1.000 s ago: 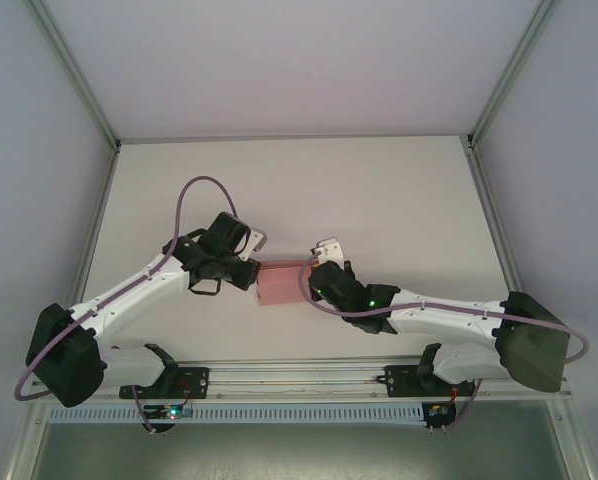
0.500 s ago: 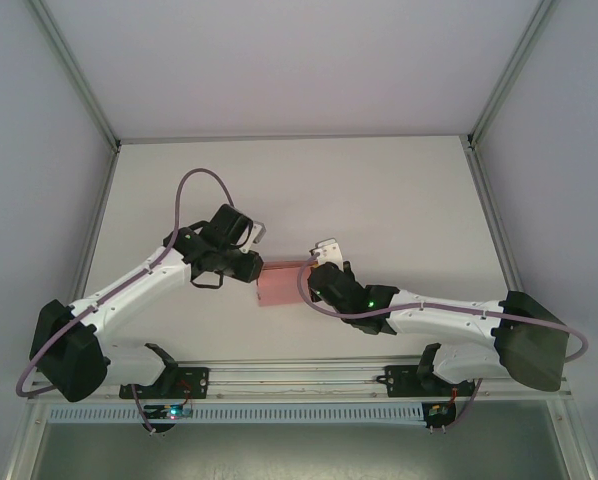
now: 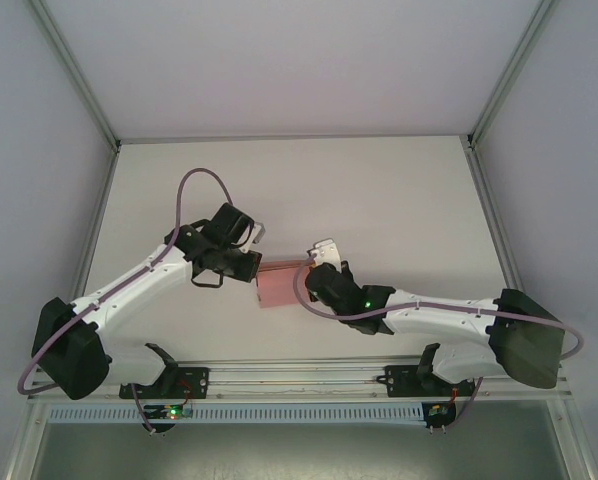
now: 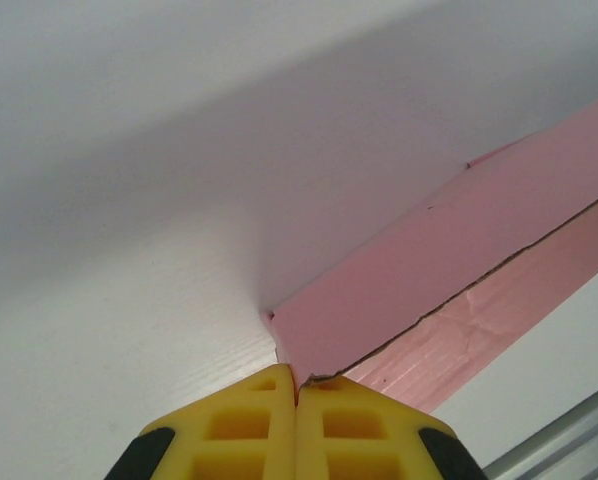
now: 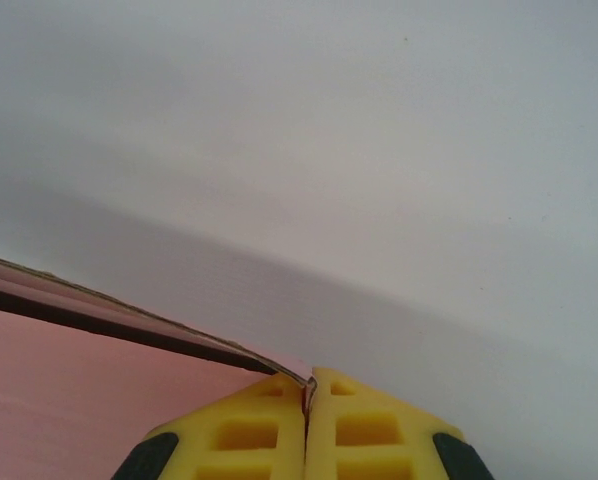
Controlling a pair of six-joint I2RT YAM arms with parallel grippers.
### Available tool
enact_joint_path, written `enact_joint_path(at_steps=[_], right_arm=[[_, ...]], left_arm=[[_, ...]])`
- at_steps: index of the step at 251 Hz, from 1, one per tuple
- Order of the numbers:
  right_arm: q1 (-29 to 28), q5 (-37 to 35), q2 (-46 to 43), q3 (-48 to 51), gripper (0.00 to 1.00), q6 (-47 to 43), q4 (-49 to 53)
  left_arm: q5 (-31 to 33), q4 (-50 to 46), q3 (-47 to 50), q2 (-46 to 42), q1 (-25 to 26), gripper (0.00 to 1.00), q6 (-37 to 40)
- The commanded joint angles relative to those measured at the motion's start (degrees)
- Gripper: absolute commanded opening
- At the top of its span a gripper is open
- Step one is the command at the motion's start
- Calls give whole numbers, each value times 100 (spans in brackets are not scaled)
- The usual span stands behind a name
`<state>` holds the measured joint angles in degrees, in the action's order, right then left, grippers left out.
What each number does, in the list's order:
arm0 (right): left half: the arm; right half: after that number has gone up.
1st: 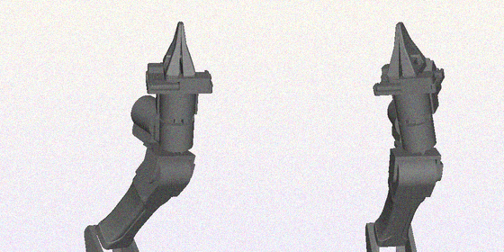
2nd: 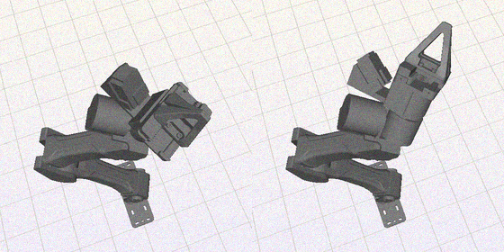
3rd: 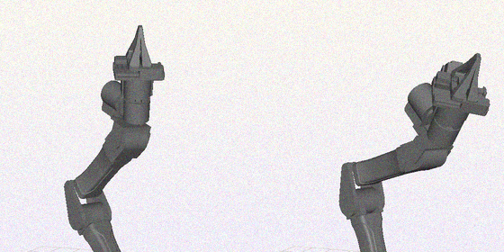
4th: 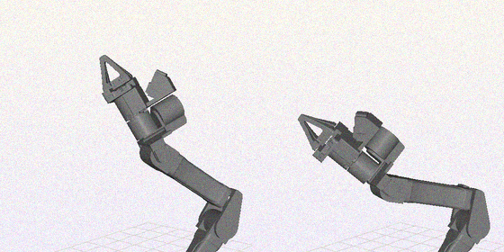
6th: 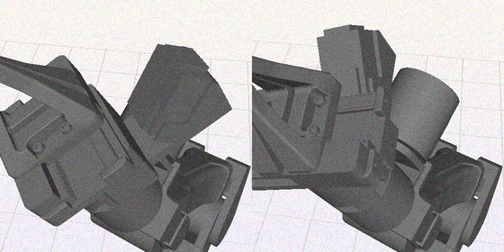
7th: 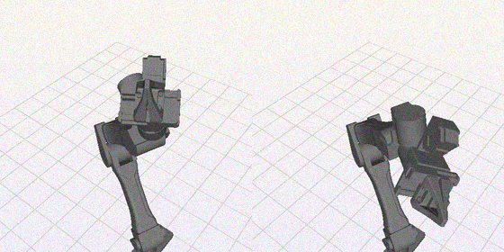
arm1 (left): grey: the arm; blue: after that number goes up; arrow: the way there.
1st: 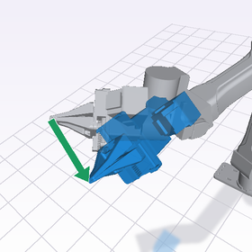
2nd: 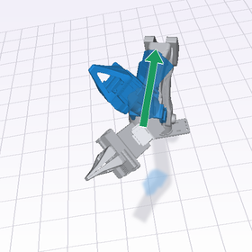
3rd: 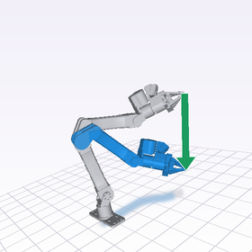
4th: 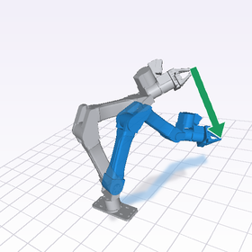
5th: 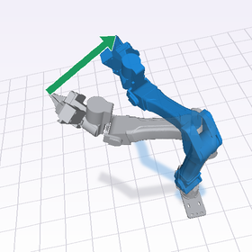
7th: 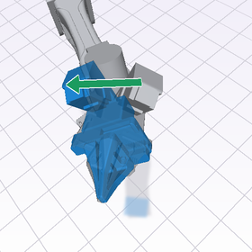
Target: Assemble paper box
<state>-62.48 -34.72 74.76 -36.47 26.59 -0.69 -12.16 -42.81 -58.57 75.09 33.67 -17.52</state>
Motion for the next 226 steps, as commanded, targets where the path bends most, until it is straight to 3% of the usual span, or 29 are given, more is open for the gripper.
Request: enact_joint_path(at_steps=[1,68,132,149,191,226], right_arm=[[-201,-96,320,45,0,-206,853],[-628,-829,799,-206,0,-389,1007],[-757,-880,856,-218,0,-412,982],[-766,-828,847,-220,0,-407,959],[-783,-862,891,-211,0,-405,947],[-792,-852,873,-186,0,-383,943]], left_arm=[[-512,-123,-370,-21,-10,0,-466],[-460,-558,-725,110,-27,0,-1395],[-348,212,-302,73,-117,0,-2353],[-600,426,-228,52,-256,0,-2604],[-668,430,-255,84,-369,0,-2671],[-793,372,61,37,-354,0,-2216]])
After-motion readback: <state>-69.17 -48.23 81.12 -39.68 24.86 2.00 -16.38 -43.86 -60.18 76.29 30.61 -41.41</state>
